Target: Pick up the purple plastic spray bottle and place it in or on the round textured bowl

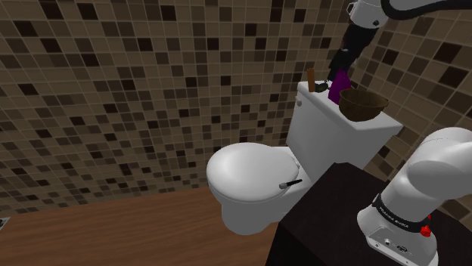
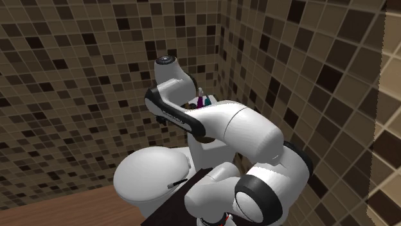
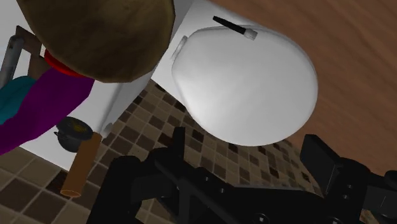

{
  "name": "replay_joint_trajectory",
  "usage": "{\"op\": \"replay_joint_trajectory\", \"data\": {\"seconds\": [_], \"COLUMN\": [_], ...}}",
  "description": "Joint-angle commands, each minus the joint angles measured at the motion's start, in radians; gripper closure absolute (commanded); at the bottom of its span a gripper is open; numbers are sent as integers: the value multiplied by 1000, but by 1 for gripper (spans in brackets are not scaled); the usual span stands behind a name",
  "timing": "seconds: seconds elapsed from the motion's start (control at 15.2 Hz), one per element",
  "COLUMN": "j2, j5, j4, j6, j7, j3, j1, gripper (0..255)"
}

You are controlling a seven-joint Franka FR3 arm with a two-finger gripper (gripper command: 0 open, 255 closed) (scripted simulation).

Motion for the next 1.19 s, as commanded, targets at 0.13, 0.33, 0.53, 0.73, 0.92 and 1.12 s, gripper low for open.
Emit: {"op": "replay_joint_trajectory", "data": {"seconds": [0.13, 0.33, 0.53, 0.73, 0.92, 1.12], "j2": [19, 37, 65, 102, 148, 201], "j5": [-37, -61, -82, -96, -103, -100], "j4": [-44, -75, -100, -117, -129, -133], "j6": [143, 251, 362, 474, 587, 701], "j7": [18, 28, 37, 45, 51, 52], "j3": [-66, -119, -174, -231, -291, -355], "j1": [-59, -103, -145, -183, -215, -239], "gripper": [0, 0, 0, 0, 0, 0]}}
